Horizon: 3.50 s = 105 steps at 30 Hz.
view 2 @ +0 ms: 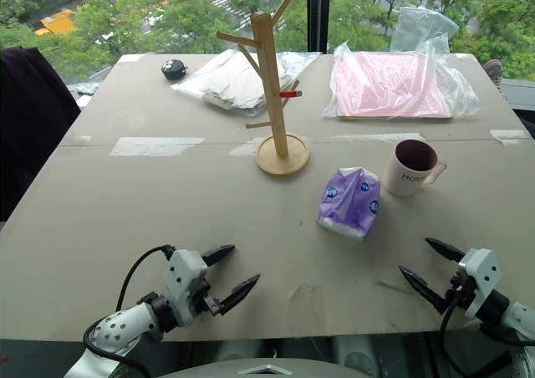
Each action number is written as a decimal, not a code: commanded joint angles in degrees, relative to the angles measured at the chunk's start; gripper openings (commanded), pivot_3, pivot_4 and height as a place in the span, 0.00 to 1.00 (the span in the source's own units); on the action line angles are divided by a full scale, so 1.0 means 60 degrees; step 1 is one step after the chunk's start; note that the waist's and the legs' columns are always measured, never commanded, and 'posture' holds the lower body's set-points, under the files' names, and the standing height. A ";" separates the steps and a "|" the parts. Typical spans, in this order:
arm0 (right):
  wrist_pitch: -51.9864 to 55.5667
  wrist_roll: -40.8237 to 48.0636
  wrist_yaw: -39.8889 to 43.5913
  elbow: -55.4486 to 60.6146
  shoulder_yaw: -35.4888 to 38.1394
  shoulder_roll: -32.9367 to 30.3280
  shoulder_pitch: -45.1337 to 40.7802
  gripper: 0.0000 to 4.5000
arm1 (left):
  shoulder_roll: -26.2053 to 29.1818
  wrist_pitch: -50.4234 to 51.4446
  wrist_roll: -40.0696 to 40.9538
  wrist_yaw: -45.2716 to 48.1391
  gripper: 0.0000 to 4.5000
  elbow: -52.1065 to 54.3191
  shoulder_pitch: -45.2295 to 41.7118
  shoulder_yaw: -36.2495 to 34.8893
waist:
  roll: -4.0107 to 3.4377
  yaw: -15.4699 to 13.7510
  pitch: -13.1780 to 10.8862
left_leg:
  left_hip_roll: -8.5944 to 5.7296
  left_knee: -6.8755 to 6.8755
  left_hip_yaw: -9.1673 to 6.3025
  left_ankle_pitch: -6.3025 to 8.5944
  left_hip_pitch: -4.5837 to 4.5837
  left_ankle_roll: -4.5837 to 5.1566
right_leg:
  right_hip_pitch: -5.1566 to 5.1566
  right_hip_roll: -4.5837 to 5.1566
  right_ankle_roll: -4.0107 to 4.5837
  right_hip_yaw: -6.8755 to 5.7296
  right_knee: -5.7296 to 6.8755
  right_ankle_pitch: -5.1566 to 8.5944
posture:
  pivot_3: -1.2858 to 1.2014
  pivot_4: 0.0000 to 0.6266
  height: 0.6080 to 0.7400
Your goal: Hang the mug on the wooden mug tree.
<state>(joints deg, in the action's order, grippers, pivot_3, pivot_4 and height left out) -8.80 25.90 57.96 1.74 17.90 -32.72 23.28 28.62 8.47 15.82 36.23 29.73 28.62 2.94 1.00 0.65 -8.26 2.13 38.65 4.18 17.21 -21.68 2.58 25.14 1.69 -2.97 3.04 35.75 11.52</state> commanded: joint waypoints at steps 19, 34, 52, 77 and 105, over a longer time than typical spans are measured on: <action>0.0093 -0.0041 0.0006 0.0162 0.0006 -0.0007 -0.0125 0.99 | -0.0251 -0.0045 0.0403 0.0135 1.00 -0.0112 -0.0198 -0.0103 | -0.0006 -0.0008 0.0008 | -0.0001 0.0028 -0.0001 -0.0001 0.0002 0.0001 | -0.0009 -0.0003 -0.0001 0.0000 0.0018 -0.0001 | 0.52 0.24 1.00; 0.5506 0.1560 -0.3989 0.3444 -0.0956 0.0630 -0.1904 0.99 | 0.0932 0.1322 0.1667 0.0816 1.00 0.1366 -0.2551 -0.0655 | 0.0007 -0.0005 0.0009 | 0.0006 0.0065 -0.0015 -0.0001 -0.0010 -0.0001 | -0.0016 -0.0009 0.0036 -0.0011 0.0035 -0.0026 | 0.52 0.24 1.00; 0.8990 0.0459 -0.5993 0.2768 -0.3168 0.1292 -0.4388 0.87 | 0.2527 0.2929 0.4001 0.2049 1.00 0.2409 -0.3070 -0.1466 | 0.0062 0.0045 0.0026 | 0.0002 0.0071 -0.0010 -0.0002 -0.0004 -0.0002 | -0.0023 -0.0029 0.0036 -0.0008 0.0030 -0.0026 | 0.52 0.24 1.00; 0.7880 0.4037 -0.4762 0.3875 0.1669 0.0525 -0.4814 0.01 | 0.1783 0.3603 0.4200 0.2013 1.00 0.1640 -0.6317 0.0063 | 0.0044 -0.0080 -0.0008 | -0.0006 0.0097 -0.0019 -0.0002 -0.0015 -0.0002 | -0.0046 -0.0029 0.0035 -0.0012 0.0024 -0.0030 | 0.52 0.24 1.00; 0.6236 0.0906 -0.4483 -0.0381 0.5646 -0.2877 -0.1065 0.74 | -0.1224 0.3089 0.1550 0.2951 1.00 -0.1978 -1.0167 0.3117 | -0.0053 -0.0004 0.0034 | -0.0084 0.0097 -0.0029 -0.0003 -0.0018 0.0008 | -0.0072 -0.0097 -0.0043 0.0139 0.0017 -0.0011 | 0.52 0.24 1.00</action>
<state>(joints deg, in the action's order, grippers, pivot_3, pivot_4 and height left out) 30.36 31.81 28.53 -1.31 46.29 -47.15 16.13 21.28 27.18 24.96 53.95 15.34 -32.75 22.90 0.68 0.63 -8.05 1.61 39.22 4.01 17.19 -21.78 2.63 24.70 1.13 -3.21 3.89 35.85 11.46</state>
